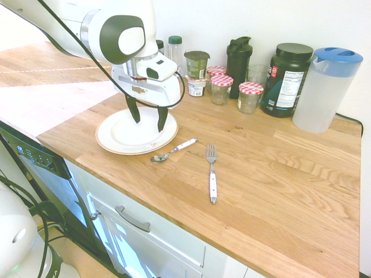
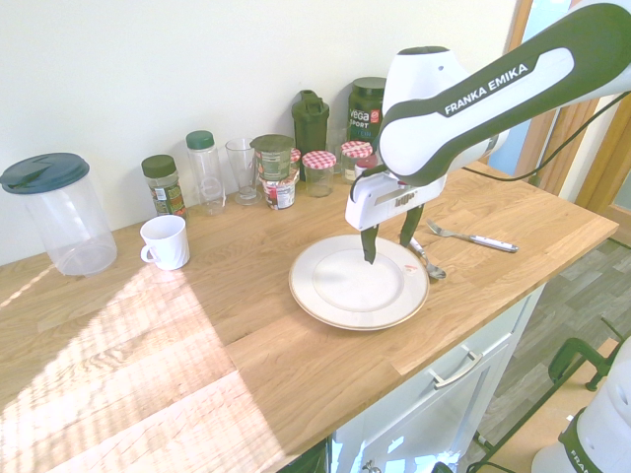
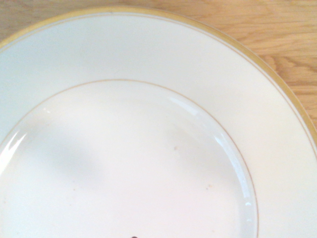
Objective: Put the fork into the plate
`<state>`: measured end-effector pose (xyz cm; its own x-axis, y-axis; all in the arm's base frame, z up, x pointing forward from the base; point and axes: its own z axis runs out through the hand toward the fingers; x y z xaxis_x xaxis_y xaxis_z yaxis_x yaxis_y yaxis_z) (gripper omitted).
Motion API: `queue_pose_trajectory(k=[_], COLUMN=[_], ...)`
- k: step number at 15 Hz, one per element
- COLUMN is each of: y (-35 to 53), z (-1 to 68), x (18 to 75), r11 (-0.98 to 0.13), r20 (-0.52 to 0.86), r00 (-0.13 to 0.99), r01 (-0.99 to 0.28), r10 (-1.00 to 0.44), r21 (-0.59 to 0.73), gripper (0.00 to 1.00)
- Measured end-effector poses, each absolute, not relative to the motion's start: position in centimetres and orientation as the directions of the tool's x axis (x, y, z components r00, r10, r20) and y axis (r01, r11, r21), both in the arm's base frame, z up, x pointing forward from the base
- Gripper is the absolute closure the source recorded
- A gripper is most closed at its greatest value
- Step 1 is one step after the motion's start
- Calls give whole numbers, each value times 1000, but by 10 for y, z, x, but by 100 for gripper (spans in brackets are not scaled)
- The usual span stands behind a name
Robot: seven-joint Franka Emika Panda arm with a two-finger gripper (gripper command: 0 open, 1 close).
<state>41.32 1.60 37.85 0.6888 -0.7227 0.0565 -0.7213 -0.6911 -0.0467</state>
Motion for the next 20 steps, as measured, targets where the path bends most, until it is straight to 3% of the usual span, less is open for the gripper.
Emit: queue_pose_trajectory(k=[8, 20], y=[2, -135], z=[372, 380], x=[399, 351], r11=[-681, -693], r20=[36, 132], r00=[680, 680], r01=[-730, -714], r10=[-732, -721], r21=[-53, -100], gripper=[0, 0])
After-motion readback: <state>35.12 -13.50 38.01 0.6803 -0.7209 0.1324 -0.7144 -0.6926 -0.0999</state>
